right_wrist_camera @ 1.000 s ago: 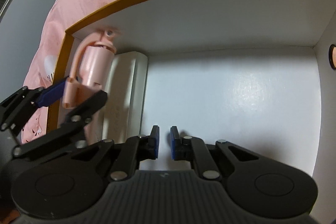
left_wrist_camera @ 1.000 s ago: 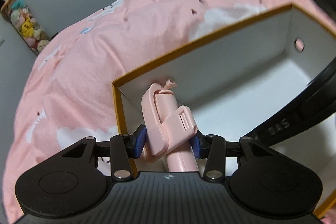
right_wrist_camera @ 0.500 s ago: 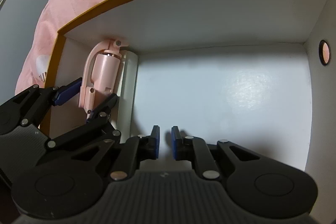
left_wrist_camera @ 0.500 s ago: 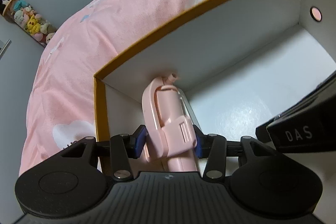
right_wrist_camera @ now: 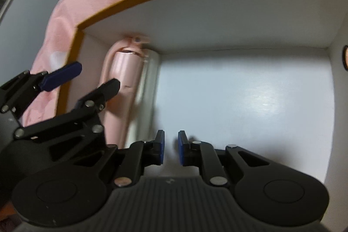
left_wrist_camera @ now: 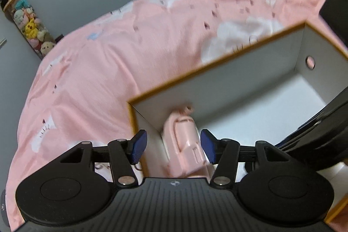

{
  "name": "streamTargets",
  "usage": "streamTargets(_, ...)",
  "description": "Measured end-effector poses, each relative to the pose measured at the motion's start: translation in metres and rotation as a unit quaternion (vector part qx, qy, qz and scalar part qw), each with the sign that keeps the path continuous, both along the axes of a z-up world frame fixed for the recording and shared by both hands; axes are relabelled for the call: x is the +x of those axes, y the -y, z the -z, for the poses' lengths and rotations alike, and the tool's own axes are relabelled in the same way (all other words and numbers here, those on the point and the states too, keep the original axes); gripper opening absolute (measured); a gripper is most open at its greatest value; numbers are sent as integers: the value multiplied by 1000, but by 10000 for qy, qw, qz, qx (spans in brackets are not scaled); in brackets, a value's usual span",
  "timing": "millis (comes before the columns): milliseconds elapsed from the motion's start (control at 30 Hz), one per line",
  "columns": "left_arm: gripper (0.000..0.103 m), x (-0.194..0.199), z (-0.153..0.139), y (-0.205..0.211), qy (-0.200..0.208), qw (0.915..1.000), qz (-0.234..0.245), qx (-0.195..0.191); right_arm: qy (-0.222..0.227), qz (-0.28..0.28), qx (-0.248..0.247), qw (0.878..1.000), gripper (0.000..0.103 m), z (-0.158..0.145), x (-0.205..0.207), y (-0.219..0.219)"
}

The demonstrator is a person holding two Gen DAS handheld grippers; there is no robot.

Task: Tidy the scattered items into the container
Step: 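Lower the pink fan into the orange box with the left tool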

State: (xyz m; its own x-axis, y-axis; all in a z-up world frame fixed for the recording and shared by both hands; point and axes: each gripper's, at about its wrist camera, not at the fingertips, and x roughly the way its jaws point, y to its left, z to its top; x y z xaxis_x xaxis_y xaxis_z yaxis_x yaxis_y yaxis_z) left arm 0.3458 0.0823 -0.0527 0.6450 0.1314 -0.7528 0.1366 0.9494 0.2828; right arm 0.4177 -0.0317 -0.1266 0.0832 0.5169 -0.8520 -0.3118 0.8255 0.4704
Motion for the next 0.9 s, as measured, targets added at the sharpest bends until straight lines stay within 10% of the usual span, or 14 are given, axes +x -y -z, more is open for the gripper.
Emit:
streamTargets(400,64,-15,-40,-45,596,9940,-579,-709,443,-108,741,9962,35,-34,-8,-24)
streamTargets(900,64,-23,-24,-59,469,9924,-677,-912,90,355,1081,9935,11,-19,8,-14)
